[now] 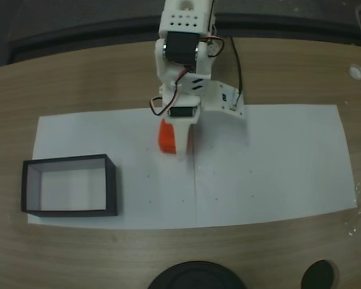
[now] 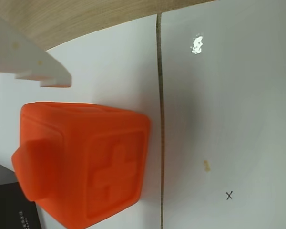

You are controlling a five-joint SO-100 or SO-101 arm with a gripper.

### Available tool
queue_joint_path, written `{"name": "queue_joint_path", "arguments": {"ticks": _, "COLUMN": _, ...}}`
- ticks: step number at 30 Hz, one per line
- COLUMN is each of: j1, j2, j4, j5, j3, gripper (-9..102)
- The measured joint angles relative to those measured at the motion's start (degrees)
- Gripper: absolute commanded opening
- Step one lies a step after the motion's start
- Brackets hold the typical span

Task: Grab a orange square and put it in the box.

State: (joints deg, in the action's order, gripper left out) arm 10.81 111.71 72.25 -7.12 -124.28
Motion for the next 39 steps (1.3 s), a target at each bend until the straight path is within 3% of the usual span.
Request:
{"name": "queue_joint_path", "arguments": {"ticks": 7, "j1": 2.37, "j2": -6.15, "j4": -3.69, "j5": 0.00, "j3": 0.00, "gripper": 42}}
{"name": "queue_joint_path", "arguments": {"ticks": 11, "j1": 2.72, "j2": -8.96, "j4": -4.22, "j5": 0.00, "j3": 0.00, "gripper": 15}}
{"name": "queue_joint_path", "arguments": {"ticks": 13, "j1": 2.37, "j2": -9.23, "j4": -5.36, "j5": 0.00, "j3": 0.97, "gripper": 8}}
{"name": "queue_joint_path", "arguments": {"ticks": 22, "j1": 4.66, "j2": -9.40, "j4": -3.16, "j5": 0.00, "j3": 7.29, "gripper": 9}}
{"name": "queue_joint_path", "arguments": {"ticks": 30, "j1": 13.18, "j2": -10.46, "j4": 10.11, "j5": -0.09, "j3": 38.94, "gripper": 9}}
{"name": "queue_joint_path", "arguments": {"ticks": 35, "j1": 19.60, "j2": -13.71, "j4": 10.28, "j5": -2.46, "j3": 59.41, "gripper": 9}}
{"name": "queue_joint_path", "arguments": {"ticks": 39, "j1": 21.88, "j2": -19.86, "j4": 10.28, "j5": -3.87, "j3": 66.09, "gripper": 9}}
